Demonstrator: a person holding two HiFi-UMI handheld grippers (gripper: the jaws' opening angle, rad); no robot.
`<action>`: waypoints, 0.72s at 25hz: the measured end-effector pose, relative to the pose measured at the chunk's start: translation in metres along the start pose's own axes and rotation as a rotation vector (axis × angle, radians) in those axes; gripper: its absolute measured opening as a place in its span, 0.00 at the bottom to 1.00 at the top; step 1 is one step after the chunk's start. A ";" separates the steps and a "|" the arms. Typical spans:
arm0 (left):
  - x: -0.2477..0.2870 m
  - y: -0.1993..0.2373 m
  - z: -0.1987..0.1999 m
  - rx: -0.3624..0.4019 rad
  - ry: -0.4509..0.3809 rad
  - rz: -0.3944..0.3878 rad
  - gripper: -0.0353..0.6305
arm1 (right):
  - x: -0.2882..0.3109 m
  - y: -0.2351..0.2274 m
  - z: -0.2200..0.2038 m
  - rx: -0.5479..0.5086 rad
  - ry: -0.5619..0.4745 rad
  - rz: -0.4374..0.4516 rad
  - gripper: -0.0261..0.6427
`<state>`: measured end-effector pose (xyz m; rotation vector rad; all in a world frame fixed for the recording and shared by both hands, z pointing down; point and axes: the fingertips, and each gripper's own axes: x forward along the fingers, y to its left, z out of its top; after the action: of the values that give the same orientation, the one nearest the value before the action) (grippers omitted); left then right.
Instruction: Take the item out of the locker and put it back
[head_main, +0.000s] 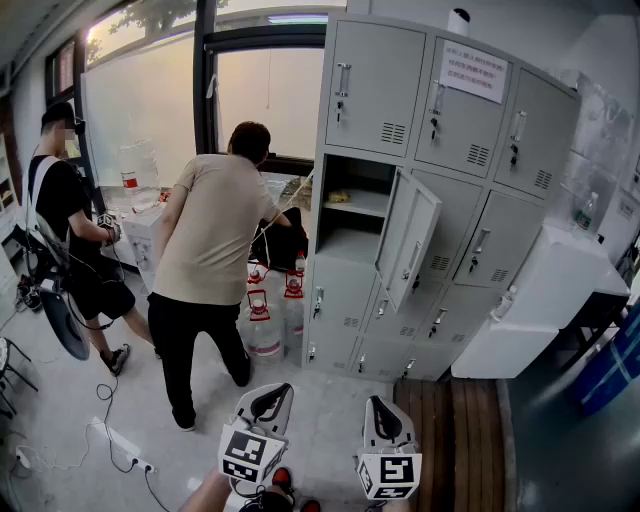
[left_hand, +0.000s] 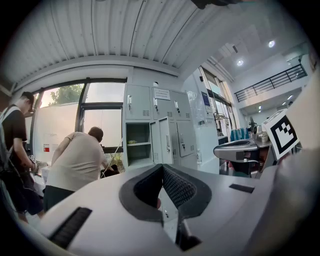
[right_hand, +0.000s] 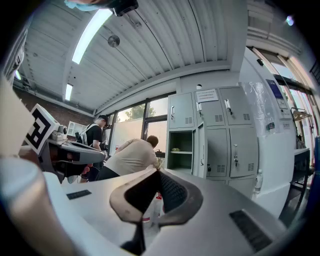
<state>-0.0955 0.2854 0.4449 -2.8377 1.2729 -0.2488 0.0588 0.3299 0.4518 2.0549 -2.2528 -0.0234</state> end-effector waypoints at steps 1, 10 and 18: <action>0.000 0.000 0.000 -0.002 0.000 0.000 0.09 | 0.000 0.000 0.000 -0.002 -0.003 0.003 0.07; -0.003 -0.001 -0.004 -0.015 0.008 0.009 0.09 | -0.006 0.001 -0.002 0.016 -0.018 0.018 0.07; 0.010 -0.004 -0.011 -0.031 0.011 0.019 0.09 | -0.003 -0.012 -0.016 -0.004 0.004 0.011 0.07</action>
<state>-0.0877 0.2808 0.4571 -2.8519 1.3167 -0.2467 0.0722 0.3325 0.4667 2.0384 -2.2600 -0.0230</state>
